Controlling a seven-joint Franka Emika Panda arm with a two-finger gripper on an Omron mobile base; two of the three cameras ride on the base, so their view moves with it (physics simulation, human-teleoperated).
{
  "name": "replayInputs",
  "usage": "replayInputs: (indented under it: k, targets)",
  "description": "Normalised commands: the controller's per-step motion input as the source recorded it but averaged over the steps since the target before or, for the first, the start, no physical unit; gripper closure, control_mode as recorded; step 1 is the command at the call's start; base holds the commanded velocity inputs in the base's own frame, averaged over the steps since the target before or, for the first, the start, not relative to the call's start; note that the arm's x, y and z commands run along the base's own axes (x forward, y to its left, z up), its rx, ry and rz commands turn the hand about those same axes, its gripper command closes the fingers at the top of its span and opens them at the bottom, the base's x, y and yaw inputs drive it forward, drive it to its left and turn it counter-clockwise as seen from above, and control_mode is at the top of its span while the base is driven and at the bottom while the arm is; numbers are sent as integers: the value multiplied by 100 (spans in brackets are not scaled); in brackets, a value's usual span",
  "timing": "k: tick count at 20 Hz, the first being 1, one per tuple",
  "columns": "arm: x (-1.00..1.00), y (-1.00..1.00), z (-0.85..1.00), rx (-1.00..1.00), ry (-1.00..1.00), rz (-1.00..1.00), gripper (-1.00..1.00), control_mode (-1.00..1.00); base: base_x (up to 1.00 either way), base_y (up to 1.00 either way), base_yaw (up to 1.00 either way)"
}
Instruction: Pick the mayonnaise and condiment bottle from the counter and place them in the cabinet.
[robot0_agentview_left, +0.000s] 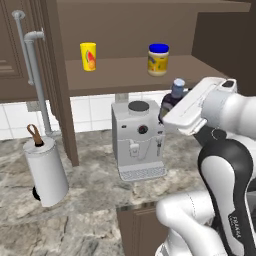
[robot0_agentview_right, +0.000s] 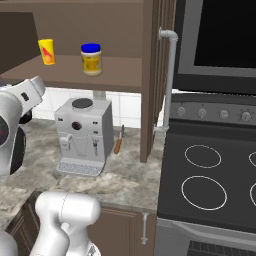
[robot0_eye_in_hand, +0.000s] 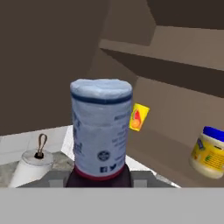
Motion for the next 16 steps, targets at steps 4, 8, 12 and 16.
replayInputs:
  k: [4,8,12,16]
  targets:
    - [0,-6,33,34,0,-14,100,-100,0,0,0]
    - [0,-8,13,34,0,-15,100,-100,0,0,0]
    - [0,-10,3,26,2,-14,100,-100,0,0,0]
    - [0,-1,0,9,7,-14,100,-100,0,0,0]
